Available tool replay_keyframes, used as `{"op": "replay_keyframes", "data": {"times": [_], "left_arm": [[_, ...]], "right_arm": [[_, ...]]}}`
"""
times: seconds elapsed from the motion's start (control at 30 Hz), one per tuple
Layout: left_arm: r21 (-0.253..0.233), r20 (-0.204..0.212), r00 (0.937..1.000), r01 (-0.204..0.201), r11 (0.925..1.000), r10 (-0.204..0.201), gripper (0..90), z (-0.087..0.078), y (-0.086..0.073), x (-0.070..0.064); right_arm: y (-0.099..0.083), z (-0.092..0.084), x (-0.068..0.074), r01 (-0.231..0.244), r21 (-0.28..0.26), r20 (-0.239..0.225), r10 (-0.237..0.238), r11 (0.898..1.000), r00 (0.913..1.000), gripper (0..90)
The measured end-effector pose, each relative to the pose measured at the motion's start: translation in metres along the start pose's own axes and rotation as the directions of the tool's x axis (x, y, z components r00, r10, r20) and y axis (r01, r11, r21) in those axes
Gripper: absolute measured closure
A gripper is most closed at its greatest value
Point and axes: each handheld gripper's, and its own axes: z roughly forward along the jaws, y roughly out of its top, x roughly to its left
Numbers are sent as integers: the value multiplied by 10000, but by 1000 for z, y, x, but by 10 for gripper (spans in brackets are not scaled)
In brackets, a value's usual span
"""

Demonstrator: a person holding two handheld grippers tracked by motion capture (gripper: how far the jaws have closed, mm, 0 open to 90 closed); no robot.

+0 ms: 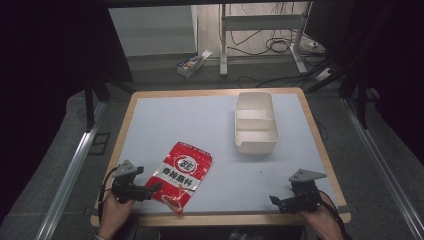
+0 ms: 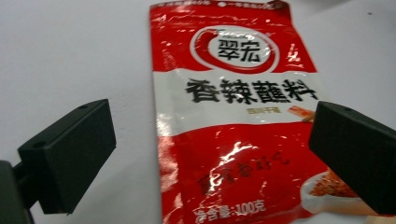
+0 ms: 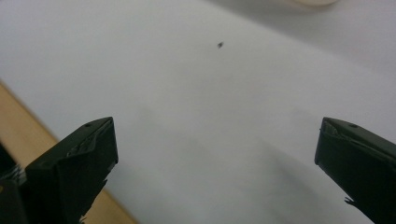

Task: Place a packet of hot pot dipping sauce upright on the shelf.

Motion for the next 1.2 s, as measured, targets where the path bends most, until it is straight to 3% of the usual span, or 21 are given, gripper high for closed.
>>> {"op": "replay_keyframes", "data": {"times": [0.1, 0.2, 0.5, 0.67, 0.77, 0.9, 1.2], "left_arm": [[-42, 114, 9992, 383, 9993, -382, 9, -1, -1, 5], [-16, 233, 9990, 379, 9993, -379, 12, -2, -1, 8], [363, -350, 9992, -171, 9992, 184, 86, -2, 0, 9], [425, -325, 9993, -190, 9989, 204, 229, -2, 2, 10], [454, -87, 9998, 161, 9988, -157, 332, -1, 5, 14], [485, 16, 9997, 255, 9985, -256, 458, 3, 10, 17], [469, 180, 9994, 294, 9985, -303, 818, 9, 18, 21]], "right_arm": [[2, 4, 0, -8, -6, 205, 8, 10000, 9998, 0], [1, 5, 2, 135, 264, 240, -141, 9996, 9996, 0], [1, 7, 3, 470, 374, 381, -484, 9982, 9981, 0], [1, 8, 5, 700, 483, 423, -720, 9964, 9965, 0], [1, 9, 5, 853, 600, 389, -877, 9945, 9954, 3], [1, 11, 8, 1098, 672, 427, -1128, 9917, 9927, 7], [3, 13, 9, 1310, 734, 347, -1338, 9887, 9904, 11]]}}
